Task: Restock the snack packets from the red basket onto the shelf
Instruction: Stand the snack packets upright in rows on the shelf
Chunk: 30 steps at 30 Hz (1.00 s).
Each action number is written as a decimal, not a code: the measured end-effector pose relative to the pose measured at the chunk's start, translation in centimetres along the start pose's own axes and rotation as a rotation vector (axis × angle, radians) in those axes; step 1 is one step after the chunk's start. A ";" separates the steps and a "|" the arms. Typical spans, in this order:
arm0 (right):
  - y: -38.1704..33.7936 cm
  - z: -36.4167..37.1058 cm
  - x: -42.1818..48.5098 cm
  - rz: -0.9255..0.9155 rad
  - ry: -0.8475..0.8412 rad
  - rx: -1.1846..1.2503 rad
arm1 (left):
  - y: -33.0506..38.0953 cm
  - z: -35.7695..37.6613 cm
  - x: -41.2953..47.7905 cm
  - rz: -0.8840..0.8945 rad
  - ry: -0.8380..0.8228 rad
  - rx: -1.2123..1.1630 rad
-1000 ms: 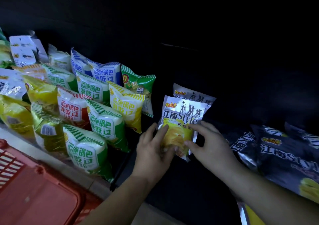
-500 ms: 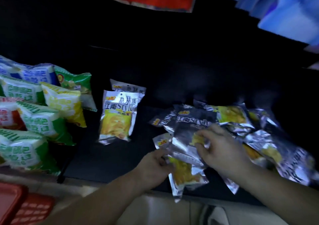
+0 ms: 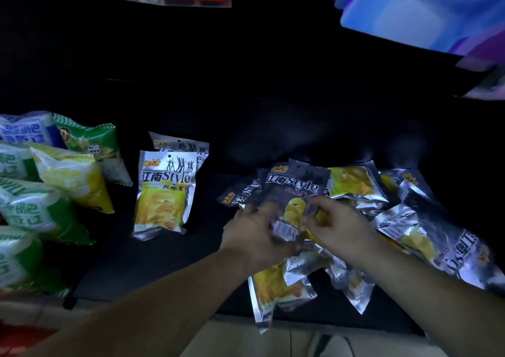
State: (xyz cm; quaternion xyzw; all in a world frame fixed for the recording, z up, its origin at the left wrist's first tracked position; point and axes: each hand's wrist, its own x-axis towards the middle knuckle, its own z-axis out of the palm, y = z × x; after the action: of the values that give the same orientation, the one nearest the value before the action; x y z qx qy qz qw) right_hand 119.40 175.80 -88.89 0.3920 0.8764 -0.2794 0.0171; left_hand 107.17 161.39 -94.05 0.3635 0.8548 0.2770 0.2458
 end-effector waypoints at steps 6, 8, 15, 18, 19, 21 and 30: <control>-0.8 -0.8 -0.9 -0.043 0.002 0.149 | -1.5 -0.6 -0.2 -0.169 0.039 -0.221; -1.3 -1.1 -1.1 -0.035 -0.001 0.231 | -2.7 -1.4 -0.9 -0.164 0.033 -0.454; -7.1 -1.3 -2.2 -0.097 -0.160 0.584 | -2.5 -6.5 -7.2 0.014 0.108 -0.823; -10.9 -0.7 -2.9 -0.201 -0.060 0.533 | -1.8 -9.3 -10.1 -0.019 0.209 -0.745; -12.2 -0.4 -3.3 -0.242 -0.019 0.506 | -2.2 -10.3 -10.6 -0.037 0.268 -0.643; -15.0 0.1 -4.3 -0.308 0.003 0.489 | -2.0 -12.5 -11.8 -0.074 0.329 -0.495; -21.9 -0.1 -7.8 -0.255 -0.535 0.838 | -2.5 -16.2 -15.8 -0.191 0.408 -1.069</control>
State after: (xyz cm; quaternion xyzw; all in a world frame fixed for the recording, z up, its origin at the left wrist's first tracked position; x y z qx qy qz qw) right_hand 109.53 158.83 -76.47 0.1701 0.6948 -0.6972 0.0482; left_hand 105.64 143.16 -80.43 0.0493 0.6552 0.7115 0.2493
